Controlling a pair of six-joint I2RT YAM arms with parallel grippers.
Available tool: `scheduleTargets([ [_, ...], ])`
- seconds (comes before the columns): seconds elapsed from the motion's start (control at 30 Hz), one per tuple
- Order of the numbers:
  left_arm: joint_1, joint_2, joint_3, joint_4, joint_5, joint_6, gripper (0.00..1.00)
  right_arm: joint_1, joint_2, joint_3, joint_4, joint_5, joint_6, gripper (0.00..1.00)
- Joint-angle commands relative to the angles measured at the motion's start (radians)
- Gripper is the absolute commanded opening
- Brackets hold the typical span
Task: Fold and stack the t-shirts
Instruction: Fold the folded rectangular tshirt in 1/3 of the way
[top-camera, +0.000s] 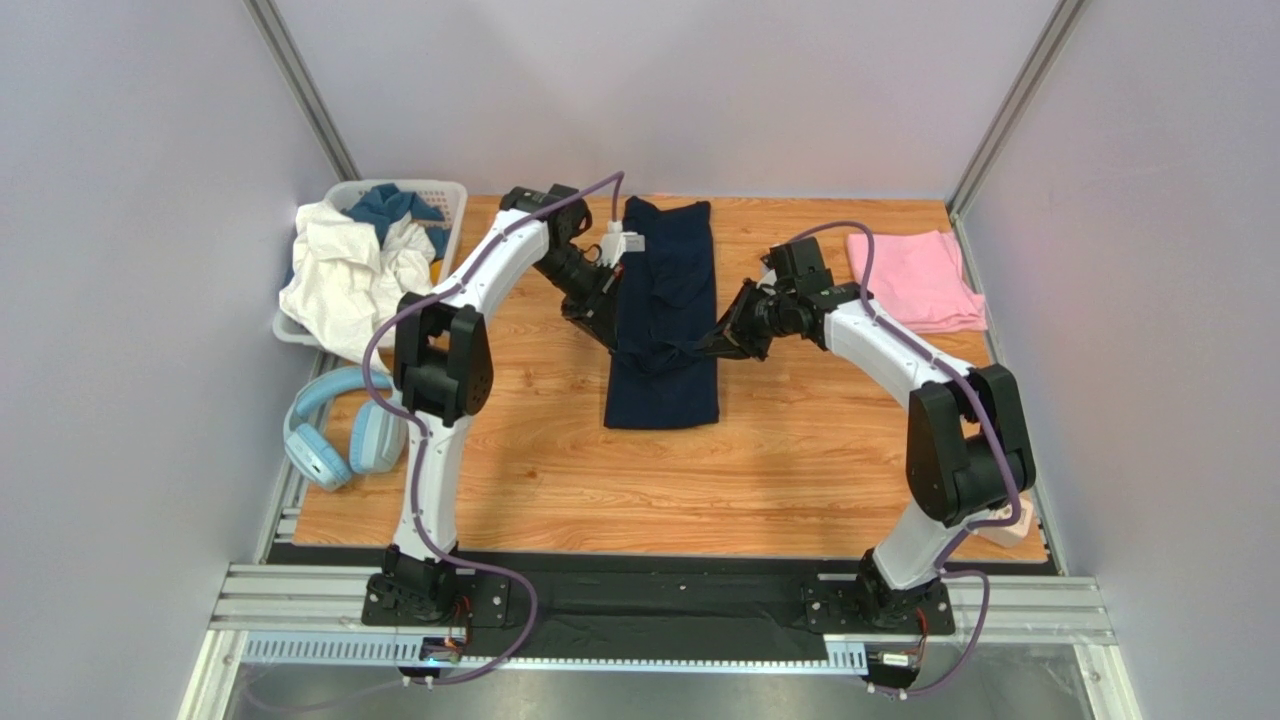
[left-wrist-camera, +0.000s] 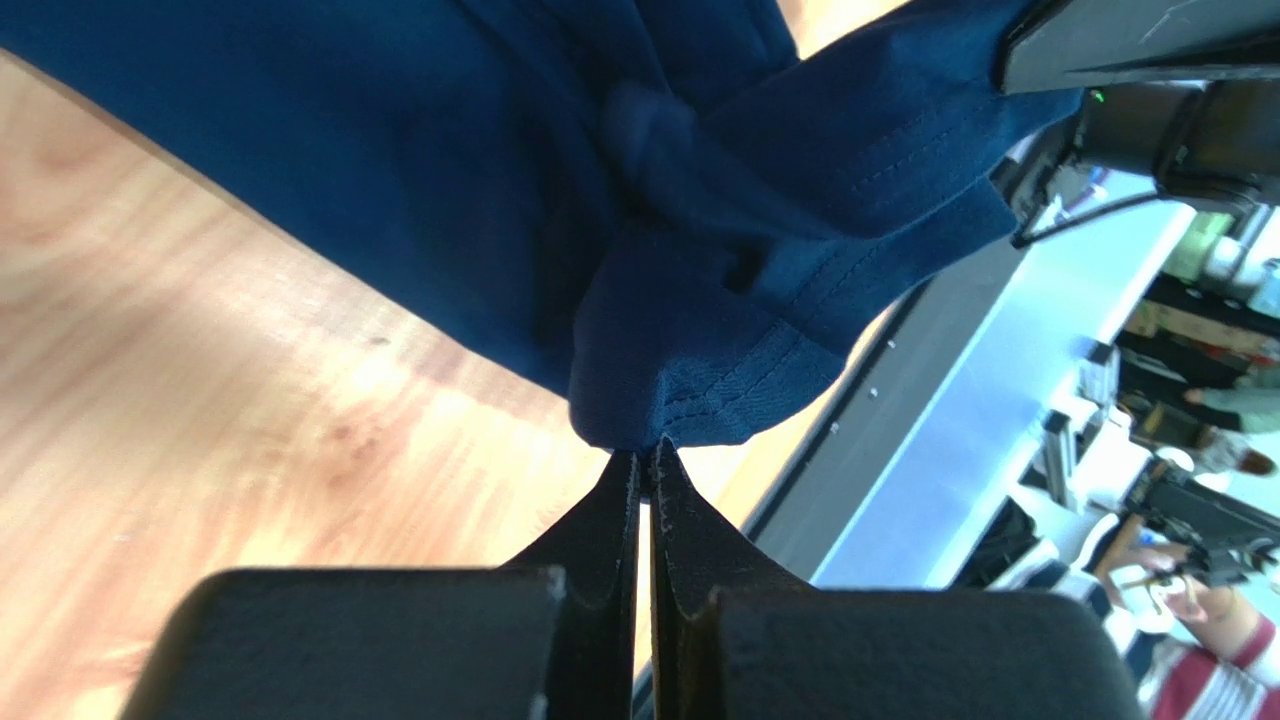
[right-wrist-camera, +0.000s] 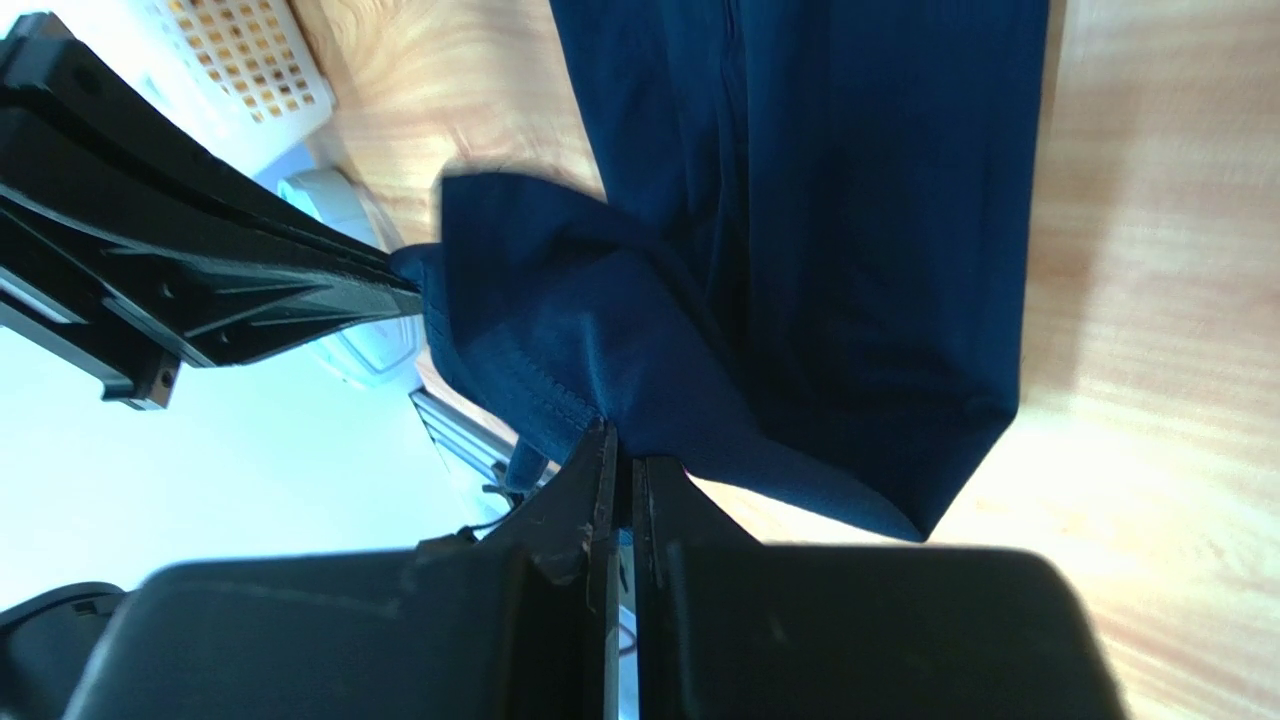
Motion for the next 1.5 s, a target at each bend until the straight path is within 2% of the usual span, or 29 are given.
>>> scheduleTargets([
  [0.0,-0.001,0.029,0.091,-0.012,-0.040,-0.031,0.00,-0.020,0.024,0.059,0.041,-0.019,-0.030,0.00],
  [0.23,-0.001,0.100,0.197,-0.006,-0.066,-0.063,0.00,-0.039,0.095,0.078,0.046,-0.033,-0.042,0.00],
  [0.43,0.001,0.144,0.220,0.029,-0.095,-0.088,0.00,-0.064,0.194,0.122,0.062,-0.045,-0.056,0.00],
  [0.73,0.016,0.241,0.309,0.092,-0.151,-0.143,0.00,-0.093,0.390,0.297,0.040,-0.077,-0.079,0.00],
  [0.8,0.016,0.252,0.320,0.111,-0.175,-0.152,0.02,-0.096,0.418,0.337,0.026,-0.093,-0.085,0.08],
  [0.83,0.018,0.252,0.320,0.118,-0.181,-0.155,0.05,-0.099,0.432,0.352,0.024,-0.100,-0.091,0.22],
  [0.93,0.027,0.235,0.321,0.148,-0.191,-0.166,0.15,-0.099,0.455,0.385,-0.013,-0.096,-0.106,0.39],
  [0.97,0.031,0.229,0.323,0.157,-0.195,-0.174,0.19,-0.098,0.455,0.386,-0.022,-0.093,-0.111,0.42],
  [1.0,0.034,0.221,0.323,0.175,-0.198,-0.180,0.35,-0.099,0.452,0.388,-0.026,-0.090,-0.113,0.45],
  [1.13,0.057,0.157,0.329,0.204,-0.229,-0.186,0.71,-0.105,0.443,0.409,-0.072,-0.077,-0.143,0.48],
  [1.17,0.062,0.145,0.333,0.209,-0.243,-0.182,0.94,-0.108,0.434,0.412,-0.083,-0.073,-0.148,0.48],
  [1.2,0.067,0.131,0.338,0.210,-0.249,-0.178,1.00,-0.116,0.426,0.417,-0.088,-0.065,-0.151,0.48],
  [1.3,0.096,0.074,0.379,0.185,-0.257,-0.162,1.00,-0.141,0.415,0.492,-0.152,-0.024,-0.178,0.50],
  [1.47,0.175,-0.101,0.346,0.102,-0.192,-0.099,1.00,-0.177,0.397,0.671,-0.330,0.055,-0.243,0.54],
])
